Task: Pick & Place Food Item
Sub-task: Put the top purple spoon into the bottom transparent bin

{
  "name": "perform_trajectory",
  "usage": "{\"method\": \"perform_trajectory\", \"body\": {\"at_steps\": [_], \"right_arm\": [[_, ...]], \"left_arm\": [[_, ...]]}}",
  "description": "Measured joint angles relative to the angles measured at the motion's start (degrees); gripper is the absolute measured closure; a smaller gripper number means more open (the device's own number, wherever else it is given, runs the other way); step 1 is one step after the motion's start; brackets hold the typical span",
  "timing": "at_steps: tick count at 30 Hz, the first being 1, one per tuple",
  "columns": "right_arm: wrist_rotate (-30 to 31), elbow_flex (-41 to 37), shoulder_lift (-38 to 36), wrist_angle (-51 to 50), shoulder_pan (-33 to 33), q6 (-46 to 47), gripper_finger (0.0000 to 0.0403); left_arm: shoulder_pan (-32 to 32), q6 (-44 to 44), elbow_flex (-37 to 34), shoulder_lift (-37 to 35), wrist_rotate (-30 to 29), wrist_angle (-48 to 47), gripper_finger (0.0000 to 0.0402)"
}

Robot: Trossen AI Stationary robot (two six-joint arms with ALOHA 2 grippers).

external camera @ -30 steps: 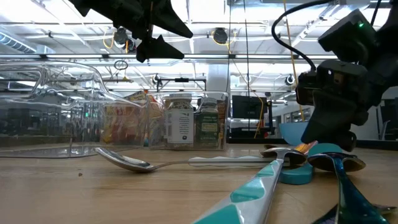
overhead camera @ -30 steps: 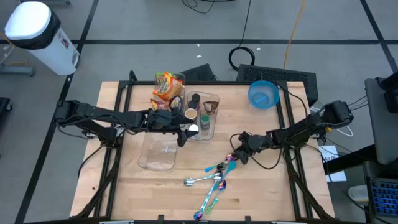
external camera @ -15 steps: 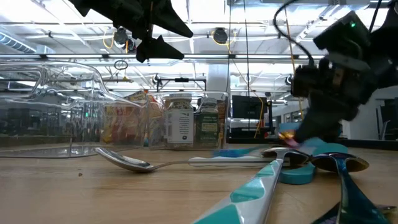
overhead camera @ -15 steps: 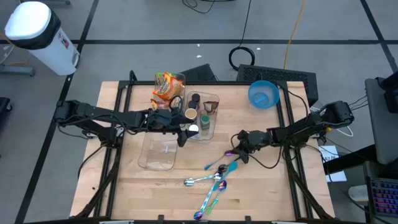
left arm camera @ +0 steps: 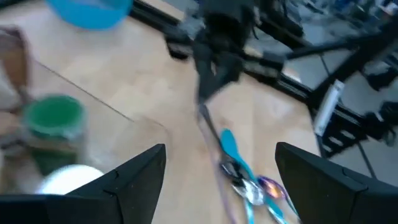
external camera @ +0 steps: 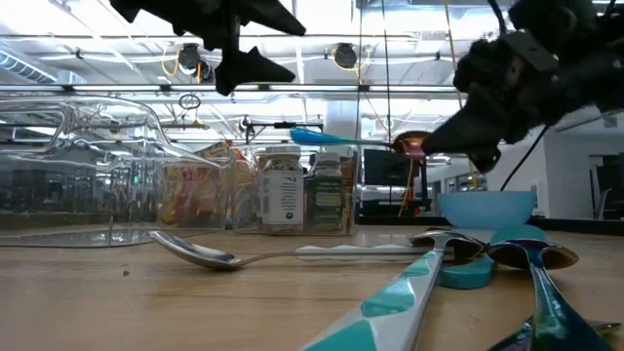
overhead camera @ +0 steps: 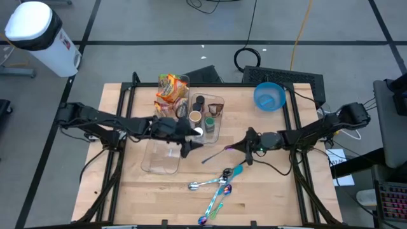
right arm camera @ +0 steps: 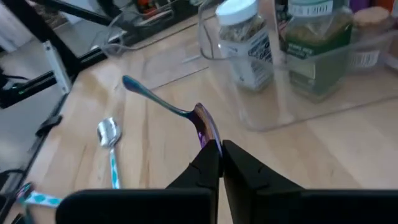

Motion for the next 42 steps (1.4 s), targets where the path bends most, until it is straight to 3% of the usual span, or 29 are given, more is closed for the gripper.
{"method": "perform_trajectory", "body": {"at_steps": [8, 15, 21, 25, 33, 36, 42], "right_arm": [[9.0, 13.2, 1.1, -19.2, 4.0, -1.5, 0.0402], [13.9, 18.0, 2.7, -19.2, 8.1, -6.3, 0.0402], [14.0, 18.2, 2.9, -20.0, 8.5, -7.3, 0.0403], [14.0, 18.2, 2.9, -20.0, 8.5, -7.3, 0.0403], [13.8, 18.2, 2.9, -19.6, 8.6, -7.4, 0.0403], [13.9, 18.2, 2.9, -19.4, 8.6, -7.4, 0.0403], [14.2, 18.2, 2.9, -19.0, 8.5, -7.5, 0.0403]], "left_arm": [[-4.4, -1.4, 1.0, 8.8, 0.3, 6.2, 0.0107], [-5.5, -2.8, 3.7, 14.2, 2.6, 6.3, 0.0133], [-5.7, -2.7, 4.1, 14.8, 2.4, 6.0, 0.0163], [-5.7, -3.0, 4.1, 14.6, 4.4, 5.8, 0.0215], [-5.6, -4.6, 4.1, 14.5, 5.5, 2.4, 0.0385], [-5.6, -4.4, 4.1, 14.5, 5.1, 2.2, 0.0380], [-5.7, -4.1, 4.1, 14.5, 5.4, 2.0, 0.0315]]}}
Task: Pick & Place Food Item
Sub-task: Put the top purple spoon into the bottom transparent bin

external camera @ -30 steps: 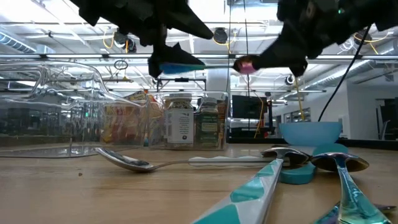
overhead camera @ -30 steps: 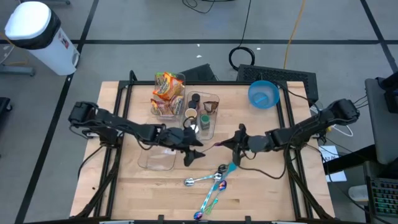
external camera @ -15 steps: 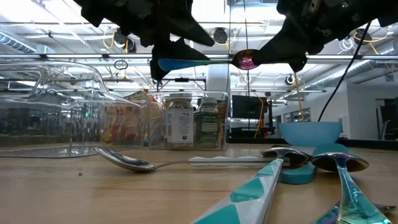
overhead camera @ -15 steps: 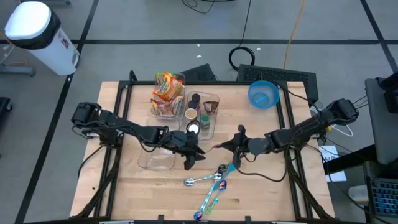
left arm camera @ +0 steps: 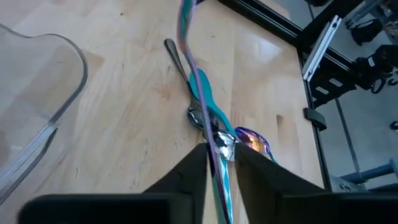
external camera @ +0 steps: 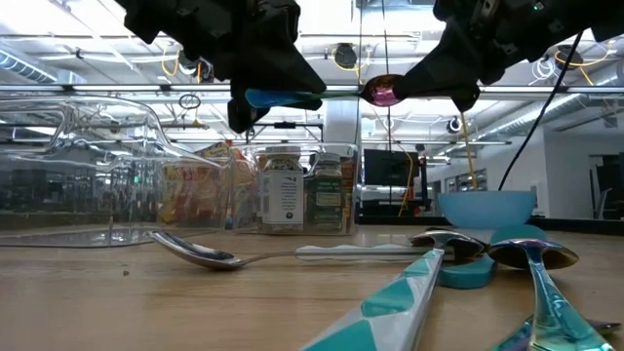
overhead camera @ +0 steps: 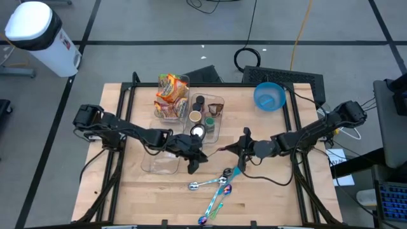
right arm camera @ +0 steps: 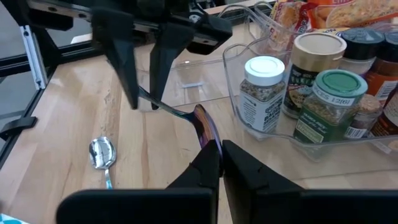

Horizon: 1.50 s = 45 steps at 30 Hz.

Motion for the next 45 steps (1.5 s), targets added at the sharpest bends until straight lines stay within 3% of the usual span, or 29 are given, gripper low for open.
{"method": "perform_trajectory", "body": {"at_steps": [5, 8, 11, 15, 17, 21, 26, 30, 33, 36, 40, 45], "right_arm": [[0.0, 0.0, 0.0, -0.1, 0.0, -0.5, 0.0403], [0.0, 0.0, 0.0, -0.1, 0.0, -0.5, 0.0403], [-0.1, 0.0, 0.0, -0.1, 0.0, -0.5, 0.0403], [-0.3, 0.0, 0.0, 0.5, 0.0, -0.4, 0.0403], [-0.2, 0.0, 0.0, 0.8, 0.0, -1.0, 0.0402], [-0.7, 0.1, -0.3, 1.9, 0.1, -1.5, 0.0385], [-0.4, -0.2, -0.9, 0.3, 1.0, -1.7, 0.0353], [-0.6, -0.1, -1.7, 0.8, 2.0, -1.7, 0.0331], [-0.5, -0.1, -1.7, 0.7, 2.0, -1.6, 0.0322], [-0.4, -0.1, -1.9, 1.2, 2.0, -1.5, 0.0319], [-0.5, -0.1, -1.9, 1.0, 2.0, -1.5, 0.0322], [-0.5, -0.1, -1.9, 1.0, 2.0, -1.5, 0.0323]], "left_arm": [[-0.1, 1.7, 0.0, 0.0, 0.4, 0.0, 0.0259], [-0.1, 1.4, 0.0, 0.0, 0.4, -1.0, 0.0250], [-0.2, 1.0, 0.0, 0.0, 0.4, -2.9, 0.0286], [-0.4, -0.1, 0.0, 0.0, -0.2, -4.4, 0.0382], [-1.0, -0.6, -0.1, -0.3, -0.9, -4.7, 0.0386], [-4.8, -0.3, -0.1, -4.4, -8.3, -7.1, 0.0394], [-11.5, -3.1, -0.2, -12.9, -21.9, -16.4, 0.0397], [-17.9, -12.8, -1.7, -18.1, -33.3, -24.3, 0.0397], [-23.1, -26.2, -3.1, -21.1, -42.0, -35.3, 0.0397], [-27.8, -43.2, -3.9, -22.3, -46.8, -47.7, 0.0398], [-31.7, -61.6, -4.1, -22.1, -46.0, -61.0, 0.0397], [-31.6, -72.9, -4.5, -20.3, -40.4, -67.0, 0.0398]]}}
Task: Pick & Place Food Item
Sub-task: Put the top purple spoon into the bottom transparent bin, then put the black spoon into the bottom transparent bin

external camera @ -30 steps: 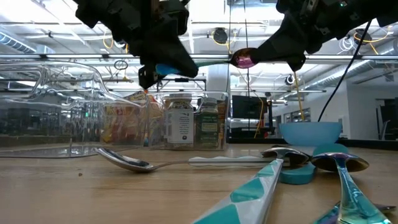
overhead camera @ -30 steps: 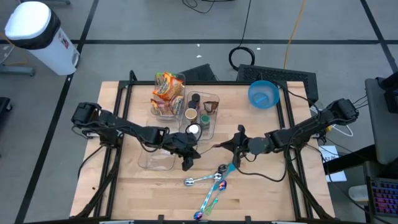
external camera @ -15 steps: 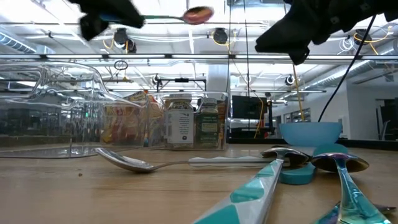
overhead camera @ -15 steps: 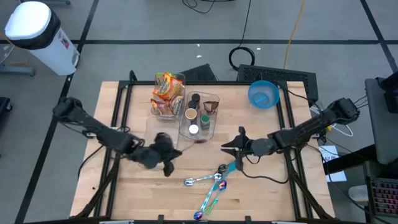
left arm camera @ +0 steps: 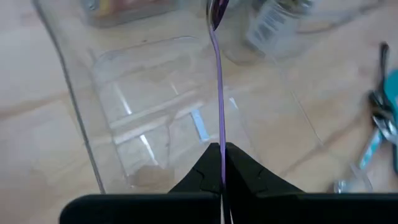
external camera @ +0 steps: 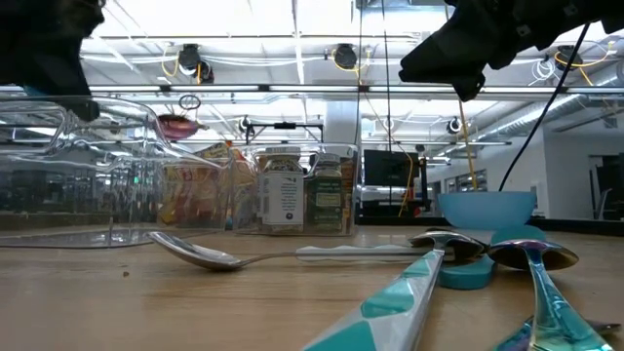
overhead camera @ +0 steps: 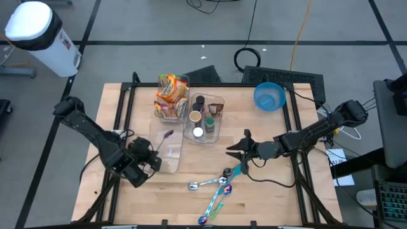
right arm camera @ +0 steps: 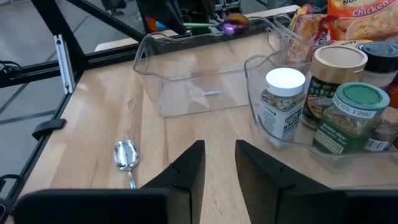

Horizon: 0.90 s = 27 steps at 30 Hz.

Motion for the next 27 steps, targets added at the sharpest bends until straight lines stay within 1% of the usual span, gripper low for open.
{"method": "perform_trajectory", "body": {"at_steps": [2, 4, 7, 10, 13, 17, 19, 21, 24, 27], "right_arm": [[0.0, 0.0, 0.0, 0.0, 0.0, 0.0, 0.0323], [0.0, 0.0, 0.0, 0.1, 0.0, 0.0, 0.0324], [0.0, 0.0, 0.0, 0.1, 0.0, 0.0, 0.0325], [0.0, 0.0, 0.0, 0.1, 0.0, 0.0, 0.0324], [0.0, 0.0, 0.0, 0.1, 0.0, 0.0, 0.0321], [0.0, 0.0, 0.0, 0.1, 0.0, 0.0, 0.0317], [0.0, 0.0, 0.0, 0.1, 0.0, -0.1, 0.0316], [0.0, 0.0, 0.0, 0.1, 0.0, -0.8, 0.0313], [0.0, 0.0, 0.0, 0.1, 0.0, -2.8, 0.0307], [-0.1, 0.0, 0.0, 1.6, 0.0, -5.5, 0.0299]], "left_arm": [[1.3, -2.3, -0.6, 0.8, 0.4, 0.0, 0.0397], [3.1, -3.4, -1.4, 1.7, 2.7, 0.2, 0.0389], [6.1, -3.3, -3.2, 3.1, 6.1, 2.9, 0.0366], [8.9, -2.8, -4.9, 4.3, 8.0, 5.3, 0.0343], [11.6, -0.2, -5.3, 5.3, 9.6, 5.8, 0.0316], [14.4, 5.9, -5.3, 5.4, 11.1, 6.0, 0.0270], [15.5, 8.9, -5.1, 5.4, 11.1, 5.8, 0.0244], [16.2, 12.1, -4.2, 5.1, 9.8, 5.8, 0.0219], [15.9, 16.9, -1.8, 3.6, 5.6, 6.6, 0.0189], [15.1, 25.6, 0.7, 2.1, 1.4, 10.8, 0.0169]]}}
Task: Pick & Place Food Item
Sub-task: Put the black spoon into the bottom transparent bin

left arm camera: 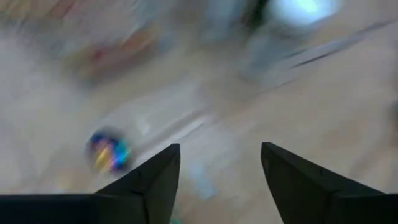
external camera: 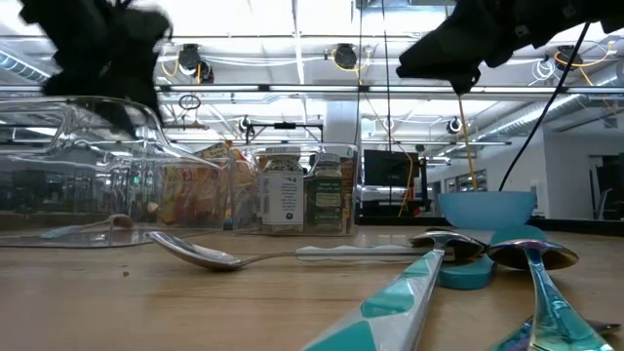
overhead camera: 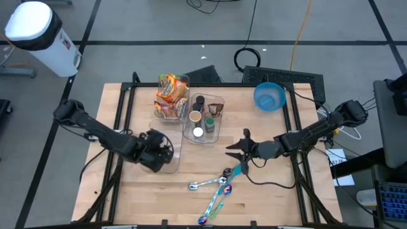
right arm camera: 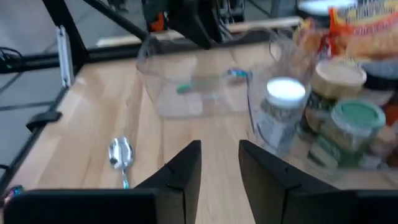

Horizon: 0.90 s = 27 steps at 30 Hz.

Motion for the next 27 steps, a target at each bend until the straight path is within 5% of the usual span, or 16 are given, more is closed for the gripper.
{"method": "perform_trajectory", "body": {"at_steps": [4, 10, 20, 27], "right_arm": [[-3.2, 0.0, 0.0, 1.6, 0.0, -1.0, 0.0290], [-10.9, 0.1, 2.9, 2.1, 1.8, -3.3, 0.0264], [-7.9, 1.2, 20.2, 4.6, 6.6, 2.0, 0.0176], [-7.3, 2.3, 25.0, 0.3, 6.3, 2.9, 0.0174]], "left_arm": [[-1.2, 21.2, 0.8, -2.4, -1.7, 17.4, 0.0156], [-1.1, 44.1, 0.7, -2.4, 4.4, 37.9, 0.0153], [1.9, 44.9, 0.7, -2.4, 4.3, 40.3, 0.0153], [3.2, 44.0, 0.7, -2.4, 4.3, 39.6, 0.0153]]}}
